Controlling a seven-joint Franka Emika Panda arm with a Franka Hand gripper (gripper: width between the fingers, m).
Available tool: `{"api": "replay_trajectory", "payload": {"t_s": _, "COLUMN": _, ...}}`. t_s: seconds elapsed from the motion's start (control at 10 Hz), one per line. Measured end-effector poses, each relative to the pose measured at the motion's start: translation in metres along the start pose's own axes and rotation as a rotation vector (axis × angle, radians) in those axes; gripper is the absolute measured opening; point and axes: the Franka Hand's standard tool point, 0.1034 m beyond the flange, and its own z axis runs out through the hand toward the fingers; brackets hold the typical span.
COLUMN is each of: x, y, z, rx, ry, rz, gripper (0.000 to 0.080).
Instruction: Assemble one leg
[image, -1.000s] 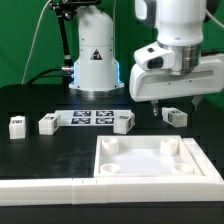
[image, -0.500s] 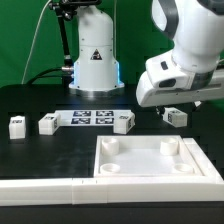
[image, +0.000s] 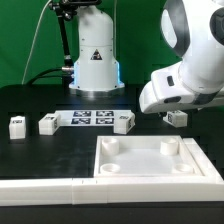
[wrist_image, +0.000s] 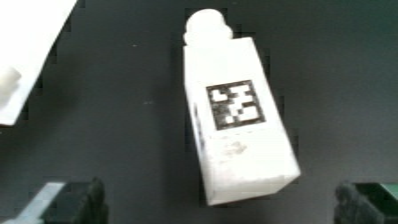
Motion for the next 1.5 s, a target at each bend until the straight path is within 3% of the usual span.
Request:
{"api": "replay_trajectory", "payload": {"t_s": 0.2, "x": -0.004, "y": -0.012, "z": 0.013, "rx": -0.018, "ry": -0.049, "rz": -0.02, "gripper": 0.0649}}
{"api": "replay_trajectory", "payload": {"t_s": 0.3, "x": -0.004, "y": -0.015, "z": 0.017, "rx": -0.04, "ry": -0.047, "rz": -0.012, "gripper": 0.0649}}
{"api": "replay_trajectory", "payload": {"t_s": 0.4, "x": -0.01, "y": -0.013, "z": 0.023, "rx": -0.051, "ry": -0.087, "rz": -0.032, "gripper": 0.0649}}
{"api": "replay_trajectory", "payload": {"t_s": 0.5, "x": -0.013, "y": -0.007, "z": 0.03, "rx": -0.05, "ry": -0.188, "rz": -0.047, "gripper": 0.0649}}
{"api": "replay_trajectory", "payload": {"t_s": 0.7, "x": -0.008, "y": -0.001, "z": 0.037, "rx": -0.048, "ry": -0.251, "rz": -0.052, "gripper": 0.0649}}
{"api": "replay_trajectory", "payload": {"t_s": 1.2, "x": -0.003, "y": 0.001, "z": 0.04, "rx": -0.04, "ry": -0.211, "rz": -0.051, "gripper": 0.0649}}
{"api": "replay_trajectory", "payload": {"t_s": 1.3, "x": -0.003, "y": 0.004, "z": 0.04, "rx": -0.034, "ry": -0.202, "rz": -0.048, "gripper": 0.055}}
{"api": "replay_trajectory", "payload": {"t_s": 1.4, "x": -0.003, "y": 0.004, "z": 0.04, "rx": -0.034, "ry": -0.204, "rz": -0.048, "gripper": 0.055}}
{"api": "replay_trajectory", "payload": {"t_s": 1.5, "x": -0.003, "y": 0.004, "z": 0.04, "rx": -0.034, "ry": -0.203, "rz": -0.048, "gripper": 0.0345}}
